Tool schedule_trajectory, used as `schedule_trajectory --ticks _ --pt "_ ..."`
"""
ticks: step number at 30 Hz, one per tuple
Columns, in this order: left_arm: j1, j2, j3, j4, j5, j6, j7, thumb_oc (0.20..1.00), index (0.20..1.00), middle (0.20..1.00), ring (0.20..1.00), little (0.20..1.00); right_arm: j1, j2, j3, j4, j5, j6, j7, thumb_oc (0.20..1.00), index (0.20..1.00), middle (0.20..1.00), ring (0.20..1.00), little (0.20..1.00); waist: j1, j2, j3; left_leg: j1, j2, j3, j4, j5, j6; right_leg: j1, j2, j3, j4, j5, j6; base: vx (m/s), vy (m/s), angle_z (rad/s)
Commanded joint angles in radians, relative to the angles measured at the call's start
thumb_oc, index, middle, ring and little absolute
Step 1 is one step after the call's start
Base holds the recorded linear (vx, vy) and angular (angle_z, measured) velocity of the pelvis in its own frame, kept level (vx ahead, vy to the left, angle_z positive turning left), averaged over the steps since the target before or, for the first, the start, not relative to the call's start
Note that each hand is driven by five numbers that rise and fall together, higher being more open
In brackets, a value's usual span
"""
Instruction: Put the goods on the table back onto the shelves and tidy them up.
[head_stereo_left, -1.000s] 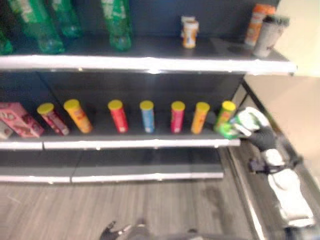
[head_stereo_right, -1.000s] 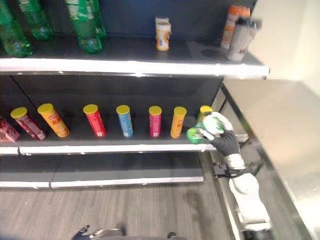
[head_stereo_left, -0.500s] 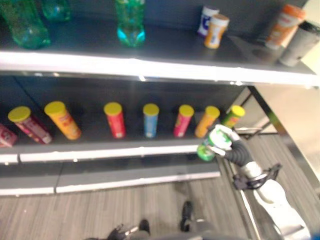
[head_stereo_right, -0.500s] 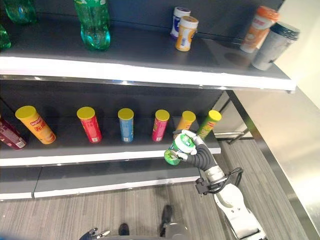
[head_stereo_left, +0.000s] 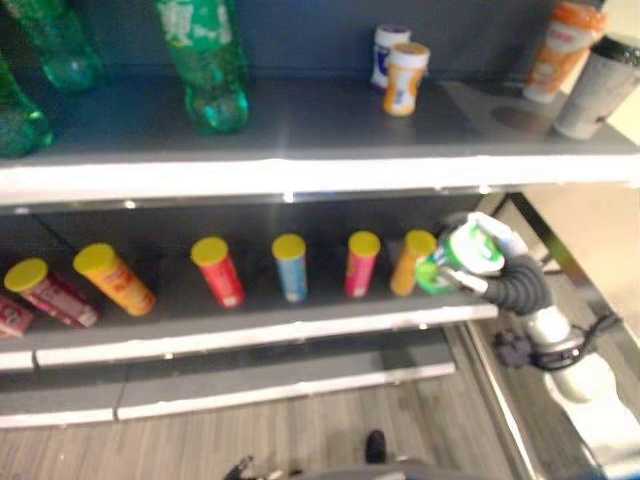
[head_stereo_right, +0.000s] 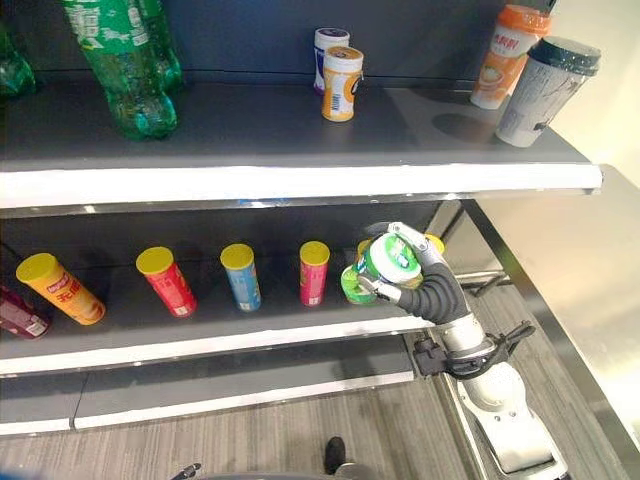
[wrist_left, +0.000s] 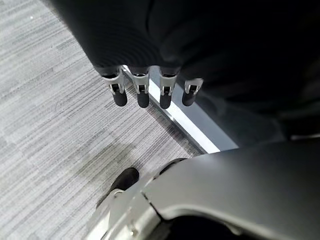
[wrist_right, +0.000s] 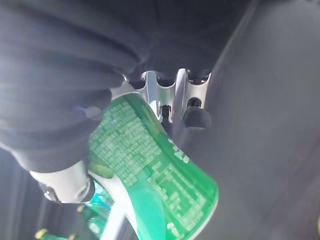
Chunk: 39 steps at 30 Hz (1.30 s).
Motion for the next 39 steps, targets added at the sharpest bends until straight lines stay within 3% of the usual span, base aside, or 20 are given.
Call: schedule_trajectory --ticks 1,5,11,14,15,18,27,39 --pt "-0.04 -0.129 -0.056 0.057 -0.009 -0.02 -0.017 1.0 1.0 1.0 1.0 1.0 -0.064 -0.022 -0.053 -0.126 0.128 -0.074 0.023 0.2 0.2 0.2 0.2 0.2 0.01 -0.014 -0.01 0.039 0.068 0.052 0.008 -0.067 -0.045 0.044 -0.039 0.029 0.002 -0.051 0.094 -0.03 0.009 -0.08" --pt "-0.08 -0.081 -0.002 0.096 -0.042 -0.027 -0.019 1.0 1.0 1.0 1.0 1.0 -0.074 -0.1 -0.074 -0.186 0.249 -0.055 0.104 0.2 0.2 0.2 0.2 0.2 -0.011 -0.012 -0.019 0.042 0.065 0.066 0.008 -0.07 -0.045 0.034 -0.043 0.043 0.002 -0.034 0.098 -0.02 0.035 -0.16" --pt "-0.073 -0.097 -0.037 0.077 -0.073 -0.032 -0.075 1.0 1.0 1.0 1.0 1.0 -0.196 -0.209 -0.047 -0.169 0.271 -0.023 0.1 0.2 0.2 0.2 0.2 0.2 -0.017 -0.006 -0.032 0.047 0.061 0.084 0.008 -0.075 -0.043 0.022 -0.042 0.066 0.002 -0.027 0.1 -0.02 0.033 -0.15" --pt "-0.073 -0.097 -0.037 0.077 -0.073 -0.032 -0.075 1.0 1.0 1.0 1.0 1.0 -0.196 -0.209 -0.047 -0.168 0.271 -0.023 0.1 0.2 0.2 0.2 0.2 0.2 -0.018 -0.006 -0.031 0.047 0.061 0.084 0.008 -0.075 -0.043 0.023 -0.042 0.066 0.002 -0.027 0.1 -0.01 0.012 -0.15" --pt "-0.083 -0.095 -0.078 0.076 -0.077 -0.025 -0.087 1.0 1.0 1.0 1.0 1.0 -0.387 -0.265 0.064 -0.089 0.314 0.019 0.093 0.2 0.2 0.2 0.2 0.2 0.005 -0.013 -0.039 0.048 0.058 0.086 0.008 -0.074 -0.043 0.023 -0.042 0.071 0.002 -0.029 0.097 0.0 0.0 0.0" --pt "-0.091 -0.099 -0.094 0.078 -0.088 -0.018 -0.092 1.0 1.0 1.0 1.0 1.0 -0.577 -0.282 0.192 0.018 0.341 0.055 0.083 0.2 0.2 0.2 0.2 0.2 0.02 -0.019 -0.04 0.049 0.056 0.088 0.008 -0.073 -0.045 0.027 -0.041 0.073 0.002 -0.035 0.094 0.0 0.011 -0.12" --pt "-0.091 -0.083 -0.085 0.095 -0.131 0.006 -0.093 1.0 1.0 1.0 1.0 1.0 -0.981 -0.26 0.44 0.373 0.377 0.122 0.034 0.2 0.2 0.2 0.2 0.2 0.056 -0.027 -0.042 0.042 0.057 0.076 0.008 -0.064 -0.056 0.039 -0.034 0.061 0.002 -0.055 0.085 0.01 0.001 0.05" --pt "-0.1 -0.075 -0.076 0.1 -0.155 0.016 -0.092 1.0 1.0 1.0 1.0 1.0 -1.077 -0.207 0.472 0.493 0.37 0.137 0.014 0.2 0.2 0.2 0.2 0.2 0.059 -0.022 -0.038 0.034 0.058 0.066 0.008 -0.059 -0.058 0.042 -0.032 0.053 0.002 -0.062 0.082 0.0 0.0 0.02"
